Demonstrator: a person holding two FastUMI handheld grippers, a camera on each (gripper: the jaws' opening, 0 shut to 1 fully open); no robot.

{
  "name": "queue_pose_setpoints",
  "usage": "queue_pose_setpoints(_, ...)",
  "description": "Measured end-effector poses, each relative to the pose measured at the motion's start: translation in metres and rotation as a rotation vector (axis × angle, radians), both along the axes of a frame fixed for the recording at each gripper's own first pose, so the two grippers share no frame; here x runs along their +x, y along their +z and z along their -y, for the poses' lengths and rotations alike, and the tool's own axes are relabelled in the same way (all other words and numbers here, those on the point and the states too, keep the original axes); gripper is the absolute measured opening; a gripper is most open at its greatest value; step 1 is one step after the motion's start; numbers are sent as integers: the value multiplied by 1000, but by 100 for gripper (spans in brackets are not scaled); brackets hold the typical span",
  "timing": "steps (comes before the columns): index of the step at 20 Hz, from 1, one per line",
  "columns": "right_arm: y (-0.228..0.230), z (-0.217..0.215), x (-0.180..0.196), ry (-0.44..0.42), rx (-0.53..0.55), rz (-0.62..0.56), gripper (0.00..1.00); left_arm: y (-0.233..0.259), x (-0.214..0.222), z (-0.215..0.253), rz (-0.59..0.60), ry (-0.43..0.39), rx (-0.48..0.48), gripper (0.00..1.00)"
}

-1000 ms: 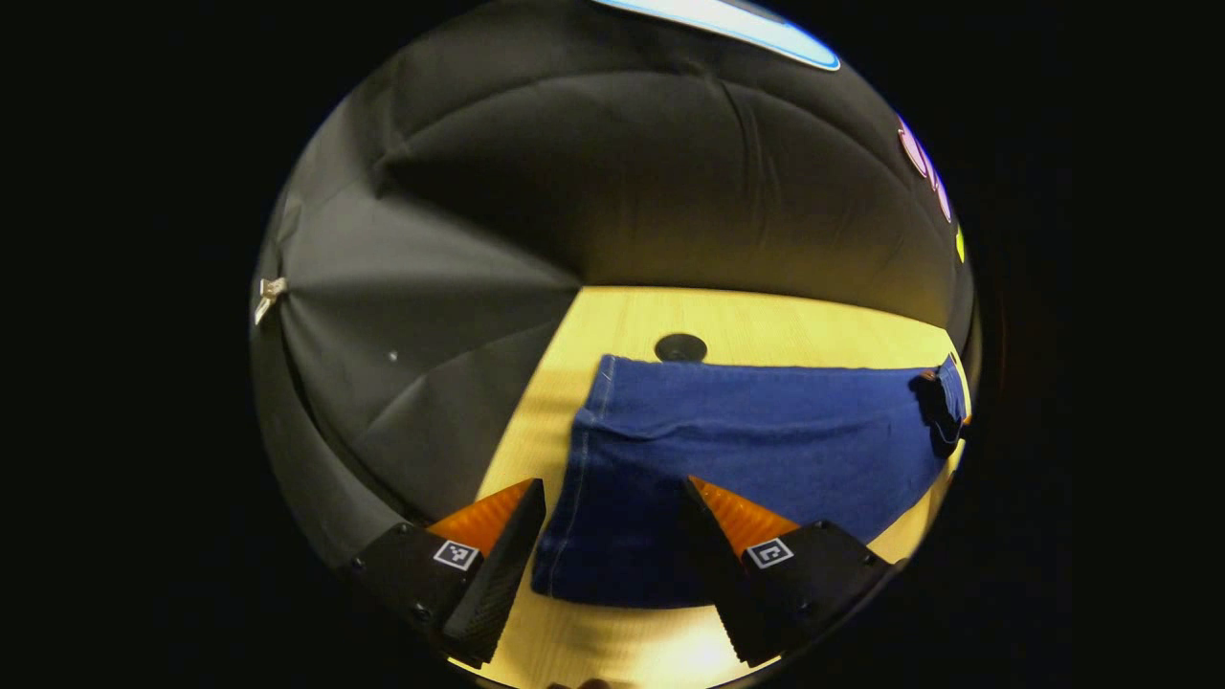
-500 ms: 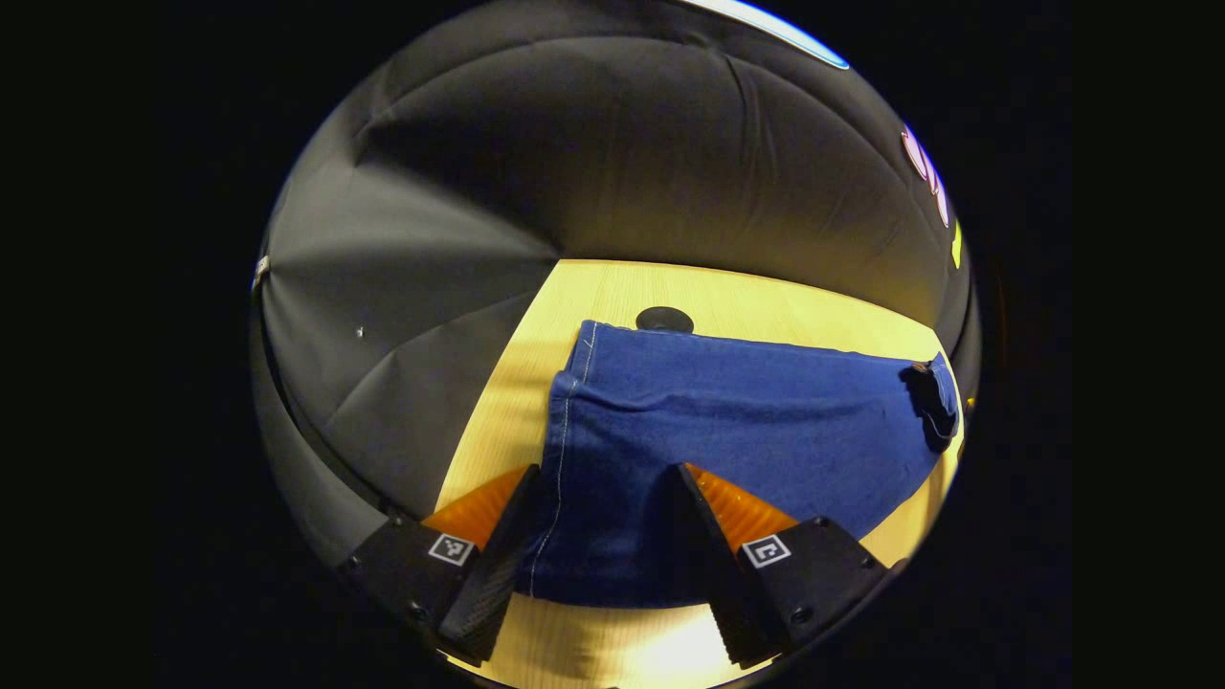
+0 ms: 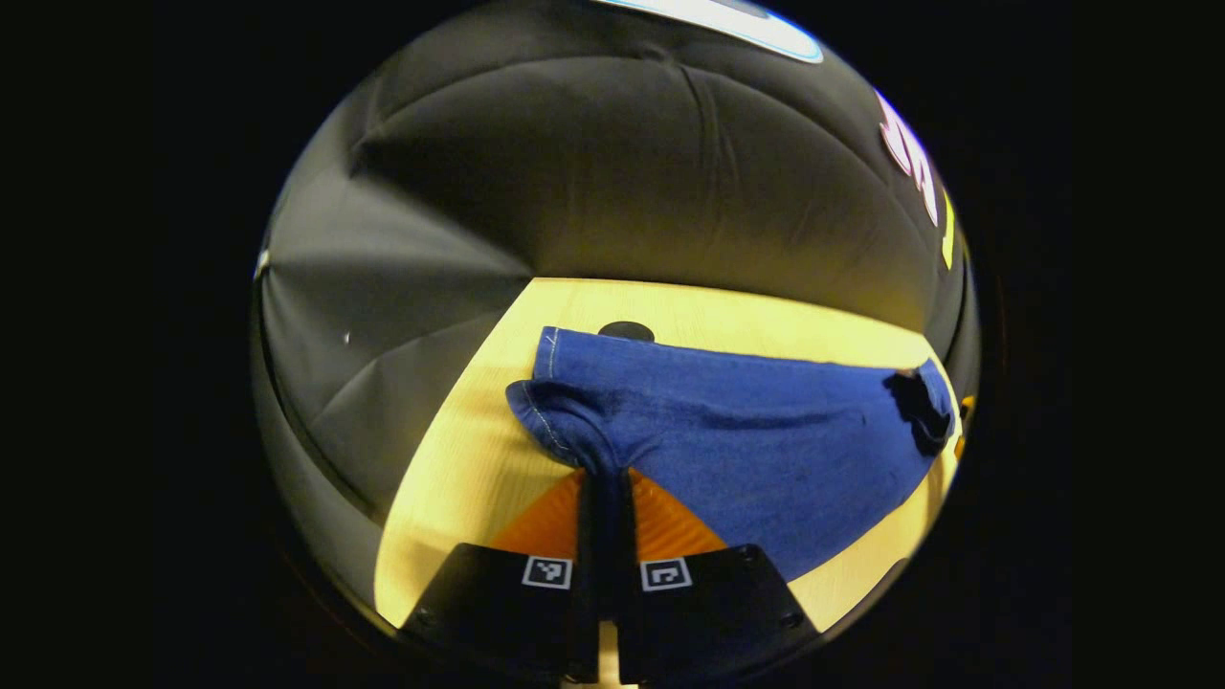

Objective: Grasp the waist and the cuffs of the jeans and fold them to make the two legs overlap; first hold the waist and fold one-third of the jeans toward the cuffs, then hold the cuffs and fold the remaining one-third in the same direction to finish folding.

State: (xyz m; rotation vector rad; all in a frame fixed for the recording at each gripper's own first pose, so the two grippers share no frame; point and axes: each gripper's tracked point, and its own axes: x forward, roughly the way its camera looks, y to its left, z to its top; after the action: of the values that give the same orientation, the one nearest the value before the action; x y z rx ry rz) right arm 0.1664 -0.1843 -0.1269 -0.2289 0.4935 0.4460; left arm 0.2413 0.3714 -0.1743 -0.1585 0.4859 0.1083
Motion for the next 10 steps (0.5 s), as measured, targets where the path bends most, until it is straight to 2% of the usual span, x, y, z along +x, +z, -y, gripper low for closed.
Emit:
queue_pose_setpoints(1, 2, 4, 3, -10, -3, 5, 97, 2, -2, 3, 17, 12, -31, 8)
queue_pose_setpoints(4, 10, 20, 10, -47, 1, 16, 97, 3, 2, 4, 51, 60, -113, 6)
queue_pose_setpoints(10, 25, 61, 15, -116, -3, 40, 97, 40, -9, 2, 136, 89, -165, 3)
